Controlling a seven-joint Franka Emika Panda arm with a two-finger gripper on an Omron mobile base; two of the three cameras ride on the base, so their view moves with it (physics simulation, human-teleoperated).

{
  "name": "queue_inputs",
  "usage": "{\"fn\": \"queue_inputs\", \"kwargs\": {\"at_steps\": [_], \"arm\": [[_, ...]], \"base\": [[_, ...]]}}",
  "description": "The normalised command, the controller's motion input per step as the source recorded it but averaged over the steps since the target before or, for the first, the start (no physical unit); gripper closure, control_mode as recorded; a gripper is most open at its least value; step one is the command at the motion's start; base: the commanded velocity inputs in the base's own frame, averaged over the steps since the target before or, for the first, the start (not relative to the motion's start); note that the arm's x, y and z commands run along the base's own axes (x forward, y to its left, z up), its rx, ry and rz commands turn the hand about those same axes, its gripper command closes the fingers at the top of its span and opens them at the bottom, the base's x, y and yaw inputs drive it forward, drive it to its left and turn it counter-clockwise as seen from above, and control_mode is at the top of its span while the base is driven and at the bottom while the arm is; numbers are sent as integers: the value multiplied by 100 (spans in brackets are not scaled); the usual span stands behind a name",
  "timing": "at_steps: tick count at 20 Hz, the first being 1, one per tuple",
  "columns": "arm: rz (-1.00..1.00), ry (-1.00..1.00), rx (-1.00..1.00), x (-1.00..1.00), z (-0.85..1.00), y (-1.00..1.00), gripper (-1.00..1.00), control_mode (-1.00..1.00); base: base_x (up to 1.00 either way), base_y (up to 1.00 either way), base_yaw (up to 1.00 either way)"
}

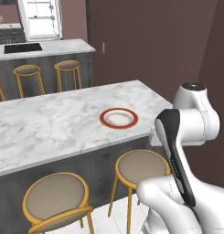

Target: Retrieve the butter from the fridge and place it on a plate on the dining table. Then retrieve the butter knife by the fridge and place it near the plate.

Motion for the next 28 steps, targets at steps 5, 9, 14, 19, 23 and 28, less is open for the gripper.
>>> {"fn": "queue_inputs", "kwargs": {"at_steps": [5, 9, 14, 19, 23, 28], "arm": [[0, 0, 0, 0, 0, 0, 100, 100], [0, -1, 0, 33, 0, 0, 100, -100], [0, -7, -2, 39, 20, 0, 100, -100], [0, -17, 0, 40, 28, 0, 100, -100], [0, -8, 0, 57, 37, 0, 100, -100], [0, 0, 9, 99, 9, 2, 100, -100]], "base": [[0, 0, 0], [0, 0, 0], [0, 0, 0], [0, 0, 0], [0, 0, 0], [0, 0, 0]]}}
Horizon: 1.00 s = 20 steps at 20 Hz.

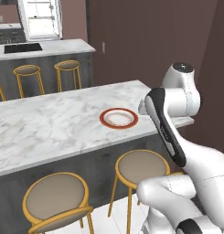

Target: Retrieve the butter from the fridge and place it on a plate on the dining table. Then retrieve the butter knife by the fridge and place it near the plate.

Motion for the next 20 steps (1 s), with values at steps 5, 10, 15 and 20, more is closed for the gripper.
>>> {"fn": "queue_inputs", "kwargs": {"at_steps": [5, 10, 15, 20], "arm": [[0, 0, 3, 94, 1, 19, 100, -100], [0, 0, 0, 92, 0, 15, 100, -100], [0, 0, 0, 74, -9, 4, 100, -100], [0, 0, 0, 50, -34, -3, 100, -100]], "base": [[0, 0, 0], [0, 0, 0], [0, 0, 0], [0, 0, 0]]}}
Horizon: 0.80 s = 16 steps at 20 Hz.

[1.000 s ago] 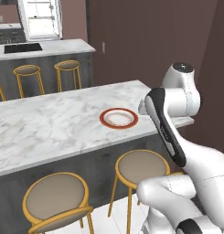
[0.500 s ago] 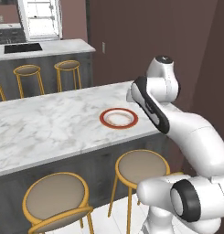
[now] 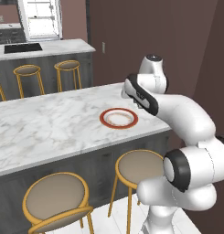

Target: Retrieve the butter from the fridge and place it on a plate on the dining table. Then retrieve the butter knife by the fridge and place it near the plate.

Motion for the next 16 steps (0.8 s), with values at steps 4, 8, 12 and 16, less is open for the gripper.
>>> {"fn": "queue_inputs", "kwargs": {"at_steps": [4, 8, 12, 16], "arm": [[0, 0, 0, 47, -33, 0, 100, -100], [0, 0, 0, 47, -34, 0, 100, -100], [-4, 0, 0, 36, -40, 0, 100, -100], [-7, 0, 0, 30, -36, 0, 100, -100]], "base": [[0, 0, 0], [0, 0, 0], [0, 0, 0], [0, 0, 0]]}}
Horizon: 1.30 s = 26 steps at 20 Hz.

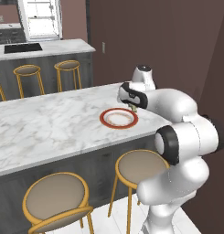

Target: Retrieve the butter from the fridge and place it on a plate on the dining table. Then retrieve the butter knife by the fridge and place it near the plate.

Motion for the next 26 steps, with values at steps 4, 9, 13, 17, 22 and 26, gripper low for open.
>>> {"fn": "queue_inputs", "kwargs": {"at_steps": [4, 9, 13, 17, 22, 26], "arm": [[-11, 0, -3, 24, -14, 0, 100, -100], [-17, 1, -3, 35, -6, 0, 100, -100], [-15, 6, 0, 27, -6, 2, 100, -100], [-16, 2, 0, 30, -21, 2, 100, -100], [-17, 0, 3, 38, -24, 0, 100, -100], [-10, 0, 7, 35, -23, 0, 100, -100]], "base": [[0, 0, 0], [0, 0, 0], [0, 0, 0], [0, 0, 0], [0, 0, 0], [0, 0, 0]]}}
